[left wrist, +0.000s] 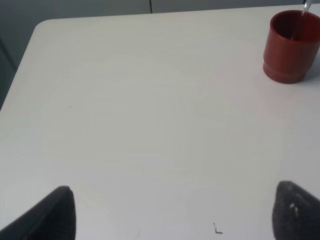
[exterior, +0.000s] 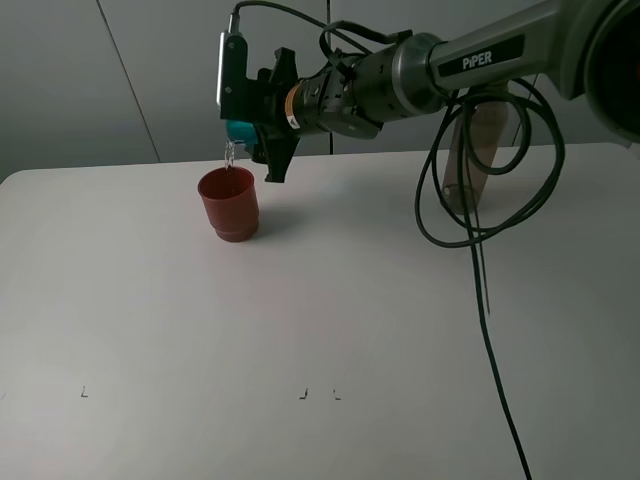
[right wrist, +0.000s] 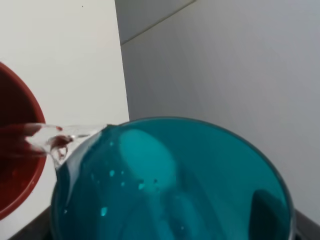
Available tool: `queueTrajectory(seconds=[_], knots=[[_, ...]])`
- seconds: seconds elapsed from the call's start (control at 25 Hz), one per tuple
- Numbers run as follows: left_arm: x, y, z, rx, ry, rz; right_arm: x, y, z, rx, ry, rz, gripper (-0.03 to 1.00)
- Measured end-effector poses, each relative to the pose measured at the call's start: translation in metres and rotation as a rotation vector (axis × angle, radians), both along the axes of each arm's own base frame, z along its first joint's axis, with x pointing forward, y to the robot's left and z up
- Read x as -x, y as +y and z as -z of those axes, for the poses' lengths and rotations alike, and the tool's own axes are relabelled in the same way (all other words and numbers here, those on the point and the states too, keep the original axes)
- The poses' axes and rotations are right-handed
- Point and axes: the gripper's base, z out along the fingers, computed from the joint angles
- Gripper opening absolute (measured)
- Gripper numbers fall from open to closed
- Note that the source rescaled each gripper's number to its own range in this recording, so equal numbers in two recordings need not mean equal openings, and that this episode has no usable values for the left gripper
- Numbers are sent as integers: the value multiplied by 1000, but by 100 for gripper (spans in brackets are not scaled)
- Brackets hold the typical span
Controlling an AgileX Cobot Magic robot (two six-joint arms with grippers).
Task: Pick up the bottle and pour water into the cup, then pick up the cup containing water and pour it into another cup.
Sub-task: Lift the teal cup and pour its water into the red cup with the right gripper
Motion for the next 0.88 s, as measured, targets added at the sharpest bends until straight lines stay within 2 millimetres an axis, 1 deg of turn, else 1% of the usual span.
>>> queueTrajectory(seconds=[0.88], knots=[[0,0,0,0,0,0,0,0,0,132,-108,-94,14]])
